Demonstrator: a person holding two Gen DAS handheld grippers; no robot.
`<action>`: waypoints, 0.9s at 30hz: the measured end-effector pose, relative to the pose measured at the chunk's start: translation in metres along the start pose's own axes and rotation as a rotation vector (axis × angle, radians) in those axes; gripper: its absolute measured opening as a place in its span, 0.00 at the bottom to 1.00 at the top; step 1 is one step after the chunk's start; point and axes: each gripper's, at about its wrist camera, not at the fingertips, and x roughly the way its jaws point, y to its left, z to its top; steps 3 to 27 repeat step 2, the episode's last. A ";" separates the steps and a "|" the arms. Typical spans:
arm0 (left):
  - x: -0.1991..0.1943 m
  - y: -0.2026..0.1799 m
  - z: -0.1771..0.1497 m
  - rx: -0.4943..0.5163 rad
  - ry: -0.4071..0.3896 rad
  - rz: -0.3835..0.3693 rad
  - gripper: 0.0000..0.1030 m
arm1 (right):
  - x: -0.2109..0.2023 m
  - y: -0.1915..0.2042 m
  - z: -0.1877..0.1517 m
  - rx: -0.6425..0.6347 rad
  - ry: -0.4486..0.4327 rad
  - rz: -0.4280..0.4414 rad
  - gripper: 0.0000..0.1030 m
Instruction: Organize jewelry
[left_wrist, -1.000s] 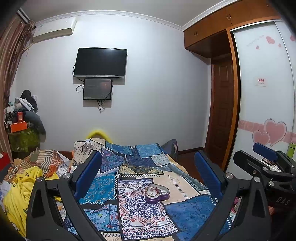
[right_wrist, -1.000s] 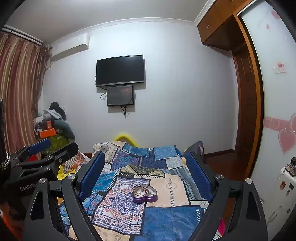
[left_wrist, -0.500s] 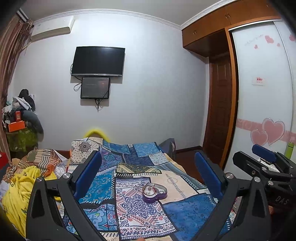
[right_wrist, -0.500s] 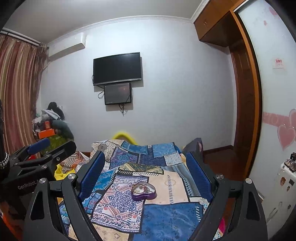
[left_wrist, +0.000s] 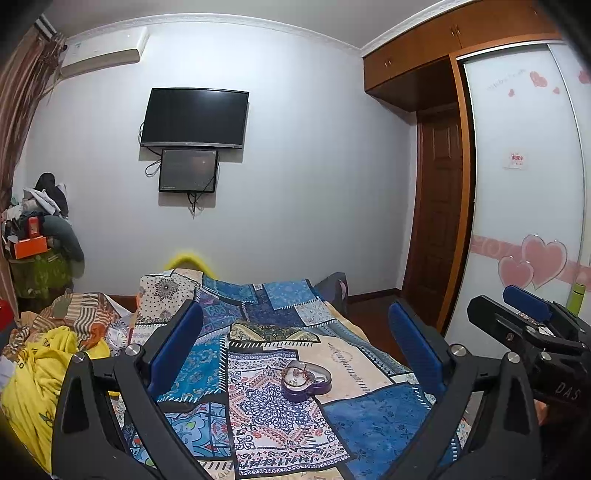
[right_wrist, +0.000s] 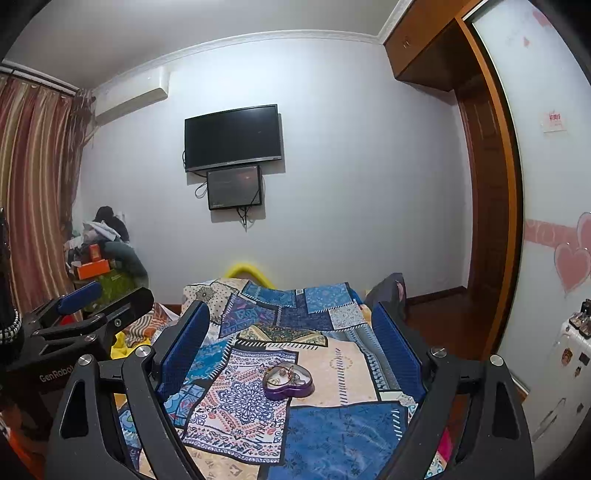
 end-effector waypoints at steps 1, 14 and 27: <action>0.001 0.000 0.000 0.002 0.002 0.000 0.98 | 0.000 0.000 0.000 0.000 0.001 0.000 0.85; 0.002 0.000 -0.001 0.003 0.004 0.001 0.98 | 0.001 0.000 0.000 0.000 0.002 0.000 0.85; 0.002 0.000 -0.001 0.003 0.004 0.001 0.98 | 0.001 0.000 0.000 0.000 0.002 0.000 0.85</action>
